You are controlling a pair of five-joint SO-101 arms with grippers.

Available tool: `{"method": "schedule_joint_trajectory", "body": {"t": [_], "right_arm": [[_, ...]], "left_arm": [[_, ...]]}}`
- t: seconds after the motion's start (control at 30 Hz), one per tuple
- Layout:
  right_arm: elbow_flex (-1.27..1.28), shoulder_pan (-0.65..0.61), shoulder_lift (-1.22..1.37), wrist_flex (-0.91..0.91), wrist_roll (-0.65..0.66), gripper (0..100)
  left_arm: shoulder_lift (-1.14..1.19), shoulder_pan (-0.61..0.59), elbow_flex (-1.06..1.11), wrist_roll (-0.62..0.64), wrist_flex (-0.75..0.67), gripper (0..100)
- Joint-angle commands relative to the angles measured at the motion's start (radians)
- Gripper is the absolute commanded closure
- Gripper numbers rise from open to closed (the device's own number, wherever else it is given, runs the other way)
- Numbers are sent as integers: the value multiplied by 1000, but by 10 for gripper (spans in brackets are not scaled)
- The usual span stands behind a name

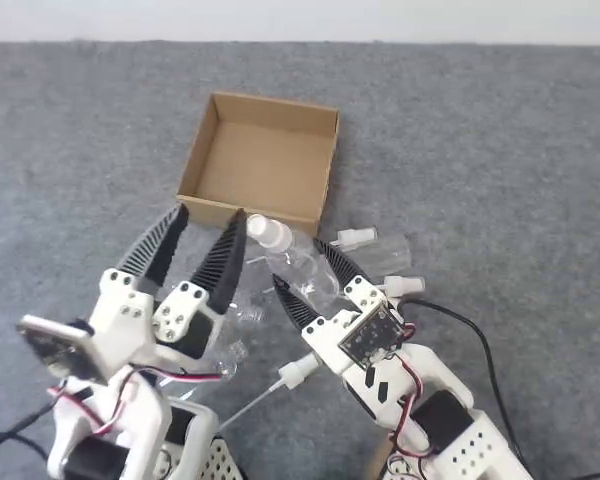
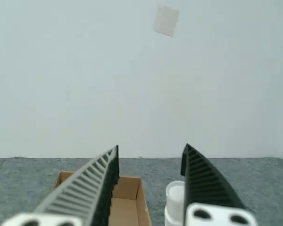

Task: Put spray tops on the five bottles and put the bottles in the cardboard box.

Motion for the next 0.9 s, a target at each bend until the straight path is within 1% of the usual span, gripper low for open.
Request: {"method": "schedule_joint_trajectory", "body": {"t": [0.0, 0.1, 0.23, 0.3, 0.37, 0.4, 0.73, 0.87], "right_arm": [[18, 7, -38, -8, 15, 986], [18, 7, -38, -2, 15, 986], [18, 8, -38, -2, 15, 986], [18, 8, -38, -2, 15, 986], [18, 8, -38, -2, 15, 986], [18, 8, -38, -2, 15, 986], [18, 2, -38, 24, 15, 986], [18, 2, -39, 33, 15, 986]], "left_arm": [[-14, -51, -47, 12, -26, 803], [-14, -98, -42, 11, -66, 804], [-14, -164, 24, 15, -72, 805], [-14, -176, 81, 68, -75, 805], [-14, -178, 133, 129, -80, 805], [-14, -180, 153, 135, -92, 805], [-14, -178, 300, 132, -218, 805], [-14, -169, 328, 130, -232, 805]]}}
